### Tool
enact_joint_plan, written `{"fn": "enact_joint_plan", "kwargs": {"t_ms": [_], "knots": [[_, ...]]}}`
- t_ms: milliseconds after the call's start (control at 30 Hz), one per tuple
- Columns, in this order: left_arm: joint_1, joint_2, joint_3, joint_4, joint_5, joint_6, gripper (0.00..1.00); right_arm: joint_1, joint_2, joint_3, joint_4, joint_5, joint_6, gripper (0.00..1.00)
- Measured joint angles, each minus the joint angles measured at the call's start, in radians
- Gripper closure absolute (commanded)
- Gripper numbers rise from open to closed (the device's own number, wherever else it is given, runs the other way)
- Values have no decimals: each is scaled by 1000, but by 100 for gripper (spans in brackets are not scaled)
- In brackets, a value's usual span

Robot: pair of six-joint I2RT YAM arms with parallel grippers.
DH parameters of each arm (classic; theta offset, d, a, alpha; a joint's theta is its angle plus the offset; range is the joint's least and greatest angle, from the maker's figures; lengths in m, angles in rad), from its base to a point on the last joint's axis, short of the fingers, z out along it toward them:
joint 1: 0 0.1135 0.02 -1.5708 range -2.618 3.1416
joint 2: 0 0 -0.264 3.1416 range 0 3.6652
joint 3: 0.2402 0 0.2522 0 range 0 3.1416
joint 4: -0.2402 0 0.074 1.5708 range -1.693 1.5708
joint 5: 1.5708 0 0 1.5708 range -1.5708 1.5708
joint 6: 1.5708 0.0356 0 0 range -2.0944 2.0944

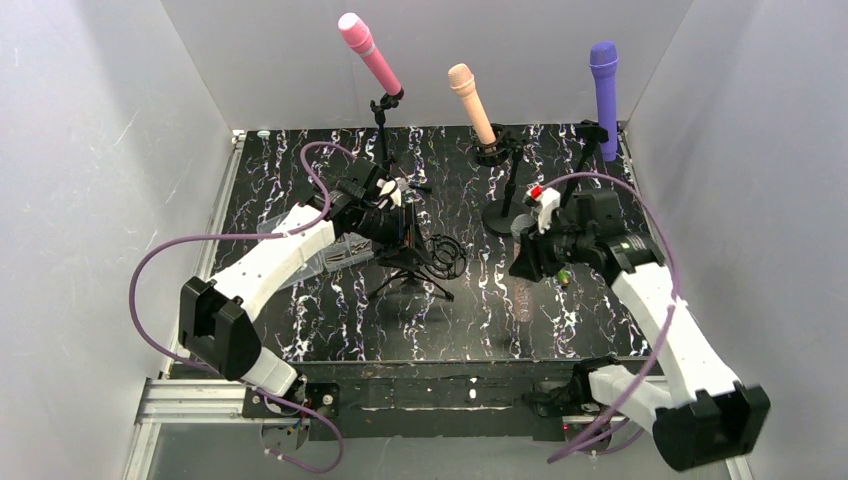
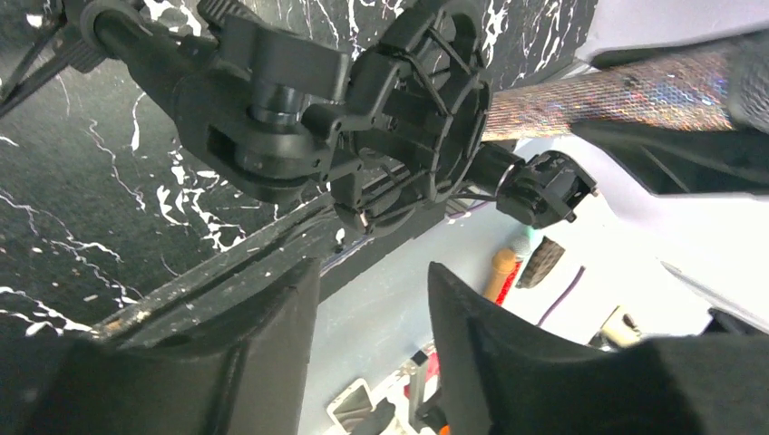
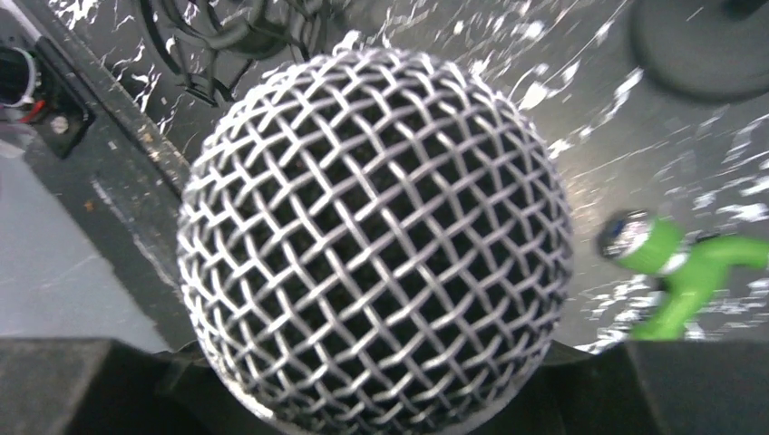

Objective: Remove the microphone from the stand

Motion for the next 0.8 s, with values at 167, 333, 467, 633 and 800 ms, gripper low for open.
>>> {"fn": "enact_joint_plan", "kwargs": {"t_ms": [167, 333, 467, 633, 800], "knots": [[1, -8, 0, 19, 0, 34, 36, 3, 183, -48, 28, -71, 89, 99], [6, -27, 0, 22, 4, 73, 8, 24, 263, -93, 80, -116, 153, 99], [14, -34, 0, 21, 20, 104, 2, 50, 338, -98, 113, -146, 190, 99], [30, -35, 16, 14, 29, 138, 2, 61, 465, -95, 123, -153, 229, 99], [45, -37, 67, 13, 38, 162, 2, 61, 560, -70, 109, -132, 243, 99]]}}
